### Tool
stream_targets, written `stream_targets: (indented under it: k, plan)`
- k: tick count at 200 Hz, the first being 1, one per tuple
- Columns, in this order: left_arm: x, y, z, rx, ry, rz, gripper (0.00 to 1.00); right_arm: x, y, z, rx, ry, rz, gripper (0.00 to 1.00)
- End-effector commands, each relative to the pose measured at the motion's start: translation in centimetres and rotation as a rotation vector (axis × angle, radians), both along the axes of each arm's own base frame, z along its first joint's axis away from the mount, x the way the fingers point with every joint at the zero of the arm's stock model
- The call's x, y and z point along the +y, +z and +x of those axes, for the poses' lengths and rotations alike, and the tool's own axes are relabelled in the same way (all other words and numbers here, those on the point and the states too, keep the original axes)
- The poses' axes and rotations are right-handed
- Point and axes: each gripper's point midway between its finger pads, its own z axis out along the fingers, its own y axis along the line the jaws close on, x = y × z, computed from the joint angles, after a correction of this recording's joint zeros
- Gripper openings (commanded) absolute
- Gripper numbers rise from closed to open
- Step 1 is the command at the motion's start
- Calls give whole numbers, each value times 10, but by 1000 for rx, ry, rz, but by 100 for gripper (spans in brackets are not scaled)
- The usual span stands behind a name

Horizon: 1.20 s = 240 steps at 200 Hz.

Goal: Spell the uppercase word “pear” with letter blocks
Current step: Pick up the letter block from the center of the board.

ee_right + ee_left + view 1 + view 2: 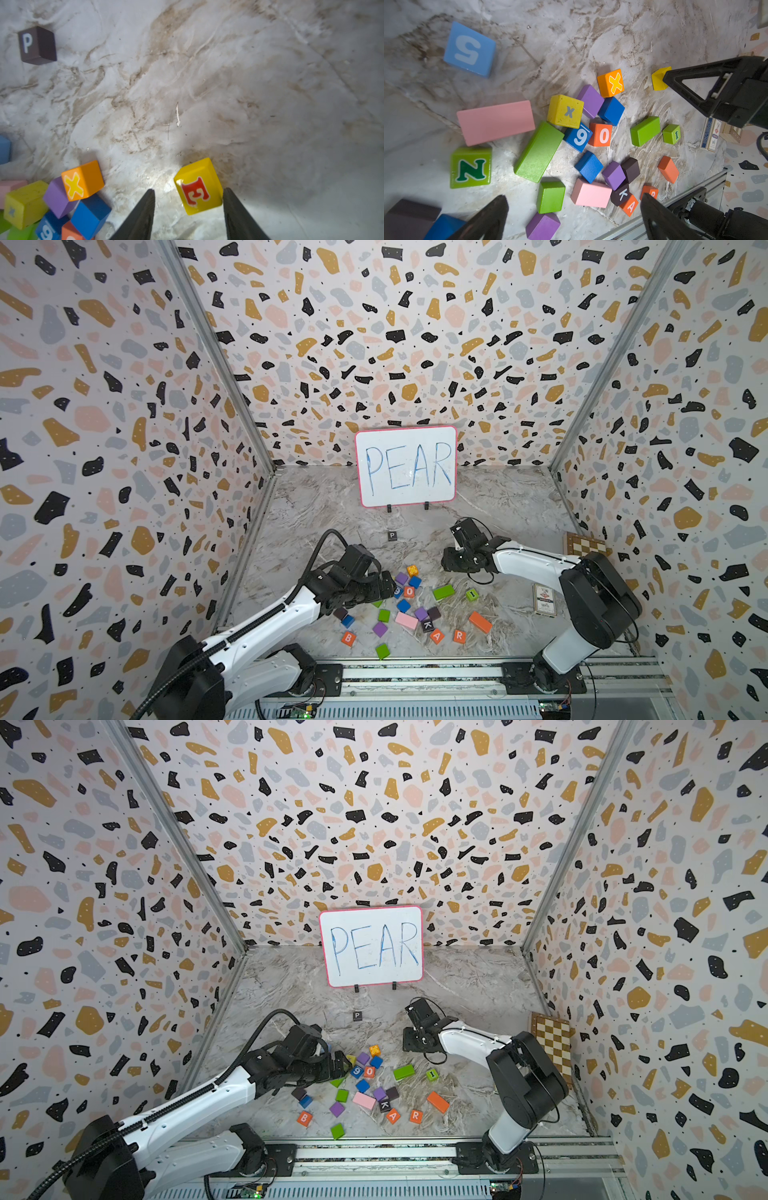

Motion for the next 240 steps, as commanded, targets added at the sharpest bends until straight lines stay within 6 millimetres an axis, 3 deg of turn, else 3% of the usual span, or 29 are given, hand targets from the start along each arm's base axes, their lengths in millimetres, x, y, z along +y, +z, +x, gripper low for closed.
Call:
stream_targets:
  k: [1,65,240]
  plan:
    - [-5,13,5,-45,-12,-26,99,-2,11,-18,12,-9,34,55]
    - [-18,11,-1,-23,-39,-117,99,5,-13,-29,63,4,60,54]
    - [-20,11,6,-44,-17,-125,99,5,-34,15,30,5,-50,52]
